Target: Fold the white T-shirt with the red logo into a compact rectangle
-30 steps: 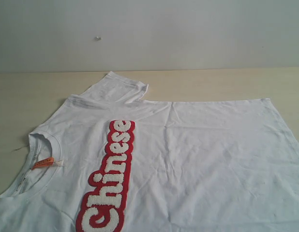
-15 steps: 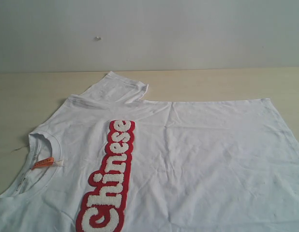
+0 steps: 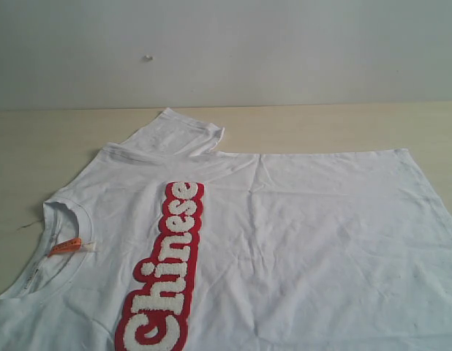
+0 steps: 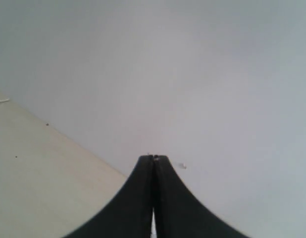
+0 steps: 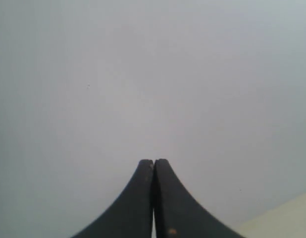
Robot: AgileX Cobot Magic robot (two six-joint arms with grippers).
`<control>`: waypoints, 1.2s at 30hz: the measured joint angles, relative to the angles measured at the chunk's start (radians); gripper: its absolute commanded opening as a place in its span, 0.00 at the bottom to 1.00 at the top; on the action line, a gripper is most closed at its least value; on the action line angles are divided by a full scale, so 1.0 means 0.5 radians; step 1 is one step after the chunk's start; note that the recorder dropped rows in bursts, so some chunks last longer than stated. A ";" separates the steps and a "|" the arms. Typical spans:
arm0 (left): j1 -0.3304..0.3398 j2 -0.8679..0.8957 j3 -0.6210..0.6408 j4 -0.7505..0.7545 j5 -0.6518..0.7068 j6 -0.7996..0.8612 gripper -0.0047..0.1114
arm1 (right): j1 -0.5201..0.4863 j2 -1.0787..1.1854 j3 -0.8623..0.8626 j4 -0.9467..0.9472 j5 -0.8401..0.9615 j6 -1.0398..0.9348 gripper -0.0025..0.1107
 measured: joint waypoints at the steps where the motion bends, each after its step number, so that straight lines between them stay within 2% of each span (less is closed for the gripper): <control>1: 0.000 0.000 0.000 0.000 0.000 -0.030 0.04 | 0.000 0.000 0.000 0.000 -0.006 0.000 0.02; 3: 0.000 0.000 0.000 -0.008 0.021 -0.083 0.04 | 0.000 0.000 0.000 0.000 -0.030 0.052 0.02; 7: 0.000 0.000 0.000 -0.008 0.070 -0.173 0.04 | 0.000 0.000 0.000 0.000 -0.019 0.402 0.02; 9: 0.000 0.000 0.000 -0.008 0.219 -0.203 0.04 | 0.000 0.000 0.000 -0.009 0.051 0.454 0.02; 11: 0.000 0.000 -0.115 -0.008 0.472 -0.072 0.04 | 0.000 0.000 -0.020 -0.136 0.302 0.467 0.02; 13: 0.000 0.000 -0.253 -0.052 0.582 0.095 0.04 | 0.000 0.000 -0.101 -0.227 0.451 0.463 0.02; 16: -0.004 0.040 -0.463 -0.095 0.708 0.292 0.04 | 0.000 0.067 -0.272 -0.262 0.530 0.247 0.02; 19: -0.066 0.255 -0.661 -0.107 0.827 0.581 0.04 | 0.000 0.247 -0.492 -0.270 0.687 -0.166 0.02; 26: -0.221 0.811 -0.943 -0.107 1.058 0.951 0.04 | 0.014 0.549 -0.775 -0.270 0.782 -0.449 0.02; 30: -0.311 1.199 -1.130 -0.107 1.236 1.152 0.04 | 0.109 0.744 -0.915 -0.270 0.872 -0.658 0.02; 36: -0.424 1.742 -1.420 -0.107 1.536 1.374 0.04 | 0.295 1.132 -1.053 -0.272 1.254 -1.042 0.02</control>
